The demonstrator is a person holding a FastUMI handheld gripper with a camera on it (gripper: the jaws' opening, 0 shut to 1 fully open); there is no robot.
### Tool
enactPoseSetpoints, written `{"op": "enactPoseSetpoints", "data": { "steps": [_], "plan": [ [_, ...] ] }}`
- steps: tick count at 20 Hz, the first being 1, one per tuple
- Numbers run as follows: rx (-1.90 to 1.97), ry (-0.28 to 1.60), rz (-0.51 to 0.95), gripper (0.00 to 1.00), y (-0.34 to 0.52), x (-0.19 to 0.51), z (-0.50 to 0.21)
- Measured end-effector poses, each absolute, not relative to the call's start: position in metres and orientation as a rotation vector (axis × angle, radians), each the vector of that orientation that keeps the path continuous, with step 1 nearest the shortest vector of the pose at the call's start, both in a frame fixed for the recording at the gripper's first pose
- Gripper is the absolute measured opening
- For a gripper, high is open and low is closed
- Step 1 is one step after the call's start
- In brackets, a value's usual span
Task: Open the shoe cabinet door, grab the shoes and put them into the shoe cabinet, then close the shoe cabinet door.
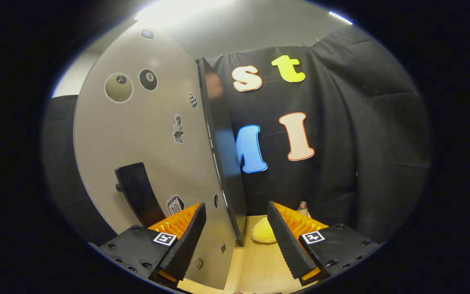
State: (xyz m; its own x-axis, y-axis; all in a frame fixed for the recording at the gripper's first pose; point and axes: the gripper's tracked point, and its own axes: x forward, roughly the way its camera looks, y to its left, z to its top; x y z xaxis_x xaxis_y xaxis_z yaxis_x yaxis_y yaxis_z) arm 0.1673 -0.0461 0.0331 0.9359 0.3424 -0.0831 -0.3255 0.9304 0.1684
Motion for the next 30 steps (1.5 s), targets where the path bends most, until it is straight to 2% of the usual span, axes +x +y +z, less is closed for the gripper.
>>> {"op": "enactPoseSetpoints", "data": {
  "steps": [3, 6, 14, 24, 30],
  "plan": [
    [0.112, 0.094, 0.265, 0.96, -0.049, 0.161, 0.036],
    [0.113, 0.094, 0.253, 0.95, -0.033, 0.151, 0.038],
    [0.176, 0.127, 0.318, 0.95, 0.068, 0.13, 0.037],
    [0.238, 0.105, 0.408, 0.96, 0.211, 0.158, 0.051],
    [0.089, 0.113, 0.429, 0.98, 0.259, 0.151, 0.039]
  ]
}}
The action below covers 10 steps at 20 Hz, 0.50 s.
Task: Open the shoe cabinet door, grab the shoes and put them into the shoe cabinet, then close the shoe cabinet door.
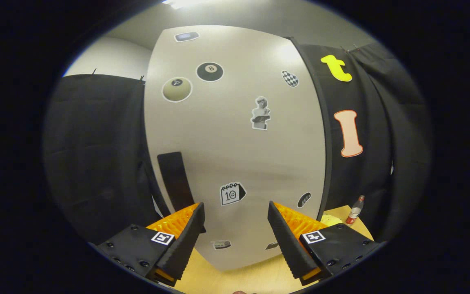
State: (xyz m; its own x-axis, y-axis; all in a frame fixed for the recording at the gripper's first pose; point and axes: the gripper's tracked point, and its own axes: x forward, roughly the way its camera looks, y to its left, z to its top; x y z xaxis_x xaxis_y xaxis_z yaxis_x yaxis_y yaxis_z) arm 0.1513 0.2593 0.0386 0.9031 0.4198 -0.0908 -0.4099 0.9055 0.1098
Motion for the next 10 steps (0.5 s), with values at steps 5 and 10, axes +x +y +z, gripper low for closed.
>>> {"op": "enactPoseSetpoints", "data": {
  "steps": [5, 10],
  "plan": [
    [0.031, 0.109, 0.396, 0.98, 0.236, 0.126, 0.028],
    [0.054, 0.132, 0.348, 0.98, 0.211, 0.11, 0.012]
  ]
}}
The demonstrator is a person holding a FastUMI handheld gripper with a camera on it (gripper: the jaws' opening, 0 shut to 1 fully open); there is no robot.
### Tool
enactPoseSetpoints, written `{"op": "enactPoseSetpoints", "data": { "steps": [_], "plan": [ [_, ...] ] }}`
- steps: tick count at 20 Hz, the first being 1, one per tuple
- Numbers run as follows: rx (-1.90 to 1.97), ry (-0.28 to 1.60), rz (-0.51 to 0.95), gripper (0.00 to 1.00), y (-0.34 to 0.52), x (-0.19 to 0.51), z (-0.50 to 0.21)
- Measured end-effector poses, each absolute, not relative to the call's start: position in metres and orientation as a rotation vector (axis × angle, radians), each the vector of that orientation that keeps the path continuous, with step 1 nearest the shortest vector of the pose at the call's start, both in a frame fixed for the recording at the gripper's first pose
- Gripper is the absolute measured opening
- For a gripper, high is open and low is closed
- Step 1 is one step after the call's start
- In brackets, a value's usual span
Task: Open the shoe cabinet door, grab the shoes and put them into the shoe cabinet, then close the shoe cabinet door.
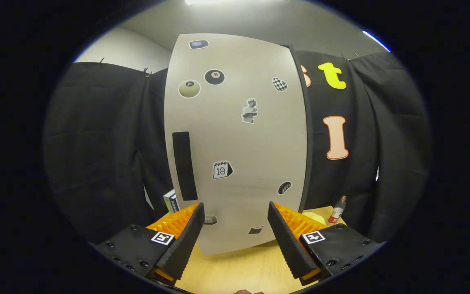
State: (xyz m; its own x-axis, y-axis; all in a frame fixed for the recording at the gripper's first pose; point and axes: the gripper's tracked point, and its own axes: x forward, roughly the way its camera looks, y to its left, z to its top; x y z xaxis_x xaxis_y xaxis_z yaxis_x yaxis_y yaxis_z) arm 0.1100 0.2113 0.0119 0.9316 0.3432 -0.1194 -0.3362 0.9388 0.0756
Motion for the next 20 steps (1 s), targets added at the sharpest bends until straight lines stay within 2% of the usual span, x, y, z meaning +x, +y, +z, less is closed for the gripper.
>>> {"op": "enactPoseSetpoints", "data": {
  "steps": [12, 20],
  "plan": [
    [0.07, 0.085, 0.268, 0.98, 0.19, 0.093, 0.022],
    [0.066, 0.109, 0.277, 0.98, 0.196, 0.097, 0.019]
  ]
}}
